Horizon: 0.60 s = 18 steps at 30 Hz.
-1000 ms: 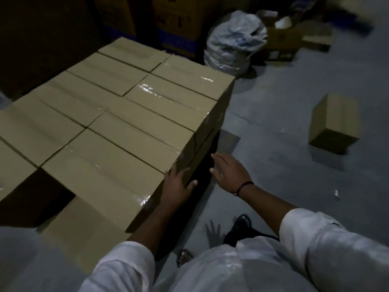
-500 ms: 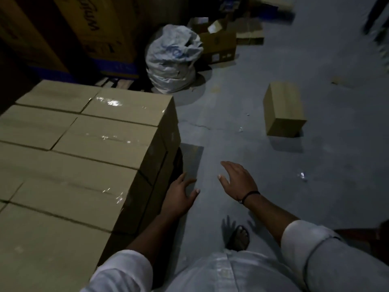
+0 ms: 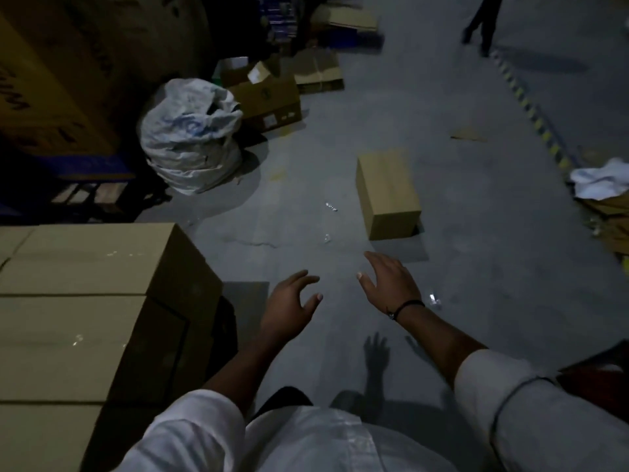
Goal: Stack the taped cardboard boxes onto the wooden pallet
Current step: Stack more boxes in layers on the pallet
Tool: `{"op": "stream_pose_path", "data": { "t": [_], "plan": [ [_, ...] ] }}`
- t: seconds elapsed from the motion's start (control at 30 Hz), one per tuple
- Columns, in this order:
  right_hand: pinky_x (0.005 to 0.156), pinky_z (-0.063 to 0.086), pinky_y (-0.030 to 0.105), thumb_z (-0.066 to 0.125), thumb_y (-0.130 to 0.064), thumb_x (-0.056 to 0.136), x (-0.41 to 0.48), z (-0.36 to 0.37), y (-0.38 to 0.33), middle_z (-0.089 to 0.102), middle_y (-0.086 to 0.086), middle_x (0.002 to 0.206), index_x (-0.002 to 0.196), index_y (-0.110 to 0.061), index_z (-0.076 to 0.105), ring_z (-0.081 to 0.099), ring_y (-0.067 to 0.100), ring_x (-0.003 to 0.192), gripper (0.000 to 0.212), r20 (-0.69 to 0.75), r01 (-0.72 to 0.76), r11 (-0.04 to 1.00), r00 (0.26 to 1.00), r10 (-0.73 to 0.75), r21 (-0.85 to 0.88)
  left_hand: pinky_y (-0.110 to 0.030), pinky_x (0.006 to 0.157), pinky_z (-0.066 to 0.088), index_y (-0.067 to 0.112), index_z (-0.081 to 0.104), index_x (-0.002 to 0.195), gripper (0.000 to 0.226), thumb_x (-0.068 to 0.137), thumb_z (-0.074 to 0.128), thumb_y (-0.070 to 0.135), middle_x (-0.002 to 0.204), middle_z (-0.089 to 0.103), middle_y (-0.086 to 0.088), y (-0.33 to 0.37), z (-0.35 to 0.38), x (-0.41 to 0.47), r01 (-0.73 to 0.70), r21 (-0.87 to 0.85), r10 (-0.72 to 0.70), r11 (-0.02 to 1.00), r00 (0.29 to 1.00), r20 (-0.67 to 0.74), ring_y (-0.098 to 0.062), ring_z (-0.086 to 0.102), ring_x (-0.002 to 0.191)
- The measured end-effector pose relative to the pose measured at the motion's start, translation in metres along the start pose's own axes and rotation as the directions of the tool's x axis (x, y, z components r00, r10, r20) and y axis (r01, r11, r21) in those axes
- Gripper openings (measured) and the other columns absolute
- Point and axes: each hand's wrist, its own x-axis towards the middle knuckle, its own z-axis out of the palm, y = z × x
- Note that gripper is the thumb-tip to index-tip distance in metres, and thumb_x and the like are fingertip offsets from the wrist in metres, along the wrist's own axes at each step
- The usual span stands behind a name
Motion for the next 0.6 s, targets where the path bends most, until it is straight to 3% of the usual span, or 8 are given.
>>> {"op": "stream_pose_path", "data": {
  "t": [0.3, 0.5, 0.6],
  "plan": [
    [0.114, 0.032, 0.038, 0.054, -0.040, 0.101, 0.122, -0.022, 0.073, 0.046, 0.014, 0.152, 0.151, -0.010, 0.042, 0.042, 0.033, 0.138, 0.060, 0.041, -0.133, 0.990, 0.990, 0.135, -0.046, -0.041, 0.110, 0.044, 0.028, 0.067, 0.130, 0.048, 0.090, 0.061, 0.053, 0.142, 0.060, -0.002, -0.004, 0.042, 0.169, -0.022, -0.023, 0.025, 0.999, 0.992, 0.126, -0.019, 0.054, 0.133],
    [0.114, 0.036, 0.041, 0.054, -0.045, 0.100, 0.238, -0.047, 0.123, 0.042, 0.011, 0.156, 0.154, -0.013, 0.036, 0.041, 0.031, 0.139, 0.065, 0.148, -0.231, 0.971, 0.960, 0.237, -0.057, -0.025, 0.103, 0.041, 0.023, 0.067, 0.130, 0.038, 0.095, 0.069, 0.037, 0.136, 0.064, 0.003, -0.005, 0.058, 0.310, -0.020, -0.036, 0.027, 0.999, 0.979, 0.202, -0.015, 0.057, 0.128],
    [0.114, 0.036, 0.039, 0.052, -0.047, 0.100, 0.293, -0.063, 0.139, 0.039, 0.010, 0.157, 0.156, -0.014, 0.033, 0.040, 0.031, 0.140, 0.068, 0.215, -0.247, 0.965, 0.942, 0.260, -0.085, -0.026, 0.102, 0.042, 0.023, 0.066, 0.132, 0.039, 0.095, 0.069, 0.038, 0.136, 0.064, 0.003, -0.005, 0.059, 0.374, 0.000, -0.033, 0.008, 0.999, 0.972, 0.233, -0.016, 0.058, 0.127]
  ]
}}
